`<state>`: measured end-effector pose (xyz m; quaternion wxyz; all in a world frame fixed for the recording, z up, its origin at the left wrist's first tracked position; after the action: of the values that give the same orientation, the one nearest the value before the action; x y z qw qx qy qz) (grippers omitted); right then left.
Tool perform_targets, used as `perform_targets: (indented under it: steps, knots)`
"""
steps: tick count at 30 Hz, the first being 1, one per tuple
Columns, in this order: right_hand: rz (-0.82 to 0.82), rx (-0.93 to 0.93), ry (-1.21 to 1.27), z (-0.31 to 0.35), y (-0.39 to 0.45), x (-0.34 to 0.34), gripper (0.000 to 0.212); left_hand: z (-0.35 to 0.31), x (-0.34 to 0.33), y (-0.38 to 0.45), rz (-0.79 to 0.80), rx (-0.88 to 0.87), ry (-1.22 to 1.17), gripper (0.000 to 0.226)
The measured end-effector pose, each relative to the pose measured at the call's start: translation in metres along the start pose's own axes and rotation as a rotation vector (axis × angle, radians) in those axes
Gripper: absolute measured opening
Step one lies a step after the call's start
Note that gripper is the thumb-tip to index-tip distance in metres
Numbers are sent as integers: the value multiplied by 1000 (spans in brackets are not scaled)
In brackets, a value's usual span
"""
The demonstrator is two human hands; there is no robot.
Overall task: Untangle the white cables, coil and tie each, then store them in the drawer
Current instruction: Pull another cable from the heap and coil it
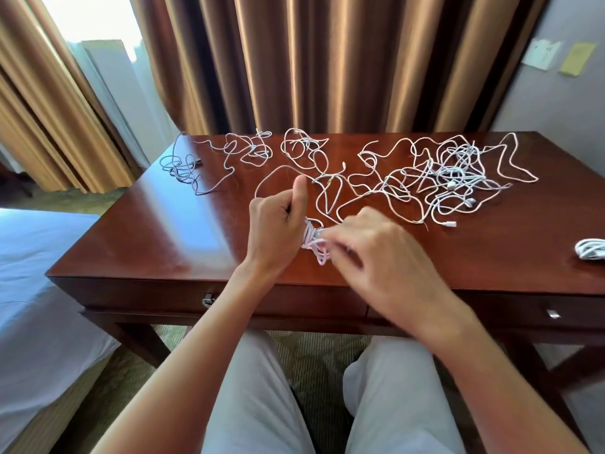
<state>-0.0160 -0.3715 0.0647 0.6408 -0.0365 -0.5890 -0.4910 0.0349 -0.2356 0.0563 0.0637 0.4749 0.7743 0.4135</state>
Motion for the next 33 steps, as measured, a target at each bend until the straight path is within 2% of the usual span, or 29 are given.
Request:
perform_targets:
  steps: [3, 8, 13, 19, 24, 30, 33]
  knots:
    - [-61, -14, 95, -25, 10, 14, 16, -6, -13, 0, 143, -12, -81, 62]
    - [-117, -32, 226, -53, 16, -6, 20, -2, -26, -3, 238, 169, -363, 64]
    - [-95, -90, 460, -42, 1, -39, 28, 11, -14, -3, 8, 314, -462, 66]
    - [-52, -305, 717, -36, -16, -76, 29, 33, -5, -10, -179, 455, -426, 65]
    - [21, -370, 686, -28, -25, -80, 17, 60, 2, -16, -284, 548, -413, 71]
    - [36, -347, 593, -19, -26, -79, 26, 73, 0, -18, -304, 604, -401, 72]
    - [-18, -321, 517, -17, -28, -72, 32, 82, -1, -20, -310, 663, -424, 74]
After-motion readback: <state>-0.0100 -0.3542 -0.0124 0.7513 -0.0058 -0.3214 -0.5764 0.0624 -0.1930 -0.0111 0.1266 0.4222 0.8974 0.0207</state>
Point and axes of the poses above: each hand's wrist, its own y-axis towards the middle knuckle, its own x-axis out of the back of the hand, z = x × y, the point moved 10 cm from there along y, towards the middle knuckle, and after that the axes turned 1 degree about x, right-handed, at the moved point
